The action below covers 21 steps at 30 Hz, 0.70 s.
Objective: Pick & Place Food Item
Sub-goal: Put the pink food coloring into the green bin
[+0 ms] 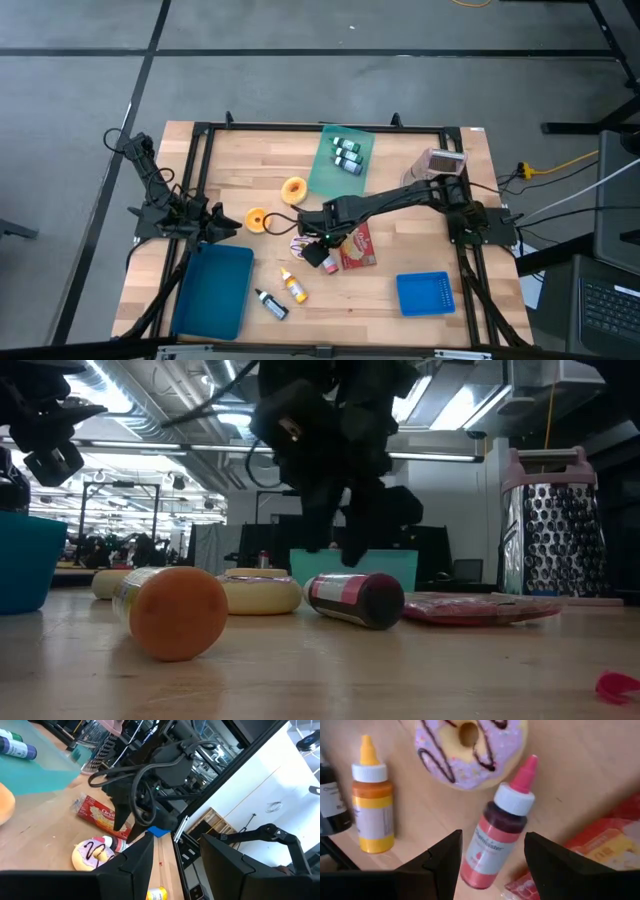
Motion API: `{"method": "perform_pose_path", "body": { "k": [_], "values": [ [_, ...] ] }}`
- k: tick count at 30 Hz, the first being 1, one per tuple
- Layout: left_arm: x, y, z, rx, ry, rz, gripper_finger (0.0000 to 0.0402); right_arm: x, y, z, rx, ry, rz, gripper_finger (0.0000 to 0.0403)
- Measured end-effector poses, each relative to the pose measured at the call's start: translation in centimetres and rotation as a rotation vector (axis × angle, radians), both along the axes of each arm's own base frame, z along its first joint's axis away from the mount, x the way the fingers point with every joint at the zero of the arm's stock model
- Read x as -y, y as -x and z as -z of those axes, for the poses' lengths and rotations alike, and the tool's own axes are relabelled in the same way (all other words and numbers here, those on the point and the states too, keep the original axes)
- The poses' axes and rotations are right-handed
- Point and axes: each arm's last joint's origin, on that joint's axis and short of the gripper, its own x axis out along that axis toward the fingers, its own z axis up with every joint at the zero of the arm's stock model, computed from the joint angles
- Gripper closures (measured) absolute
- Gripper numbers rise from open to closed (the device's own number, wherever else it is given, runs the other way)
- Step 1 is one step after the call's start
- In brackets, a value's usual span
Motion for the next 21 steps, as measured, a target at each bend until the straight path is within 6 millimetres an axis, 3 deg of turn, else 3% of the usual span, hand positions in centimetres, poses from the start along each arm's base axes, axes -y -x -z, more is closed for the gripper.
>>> {"method": "perform_pose_path", "body": {
  "k": [14,21],
  "values": [
    [0.0,0.0,0.2,-0.012,0.009,0.009,0.0245,-0.3,-0.8,2.5,-0.020,-0.048,-0.004,0.0197],
    [0.0,0.0,0.2,-0.013,0.010,0.009,0.0245,-0.3,-0.8,2.5,-0.018,-0.027,0.001,0.0242]
  ]
}}
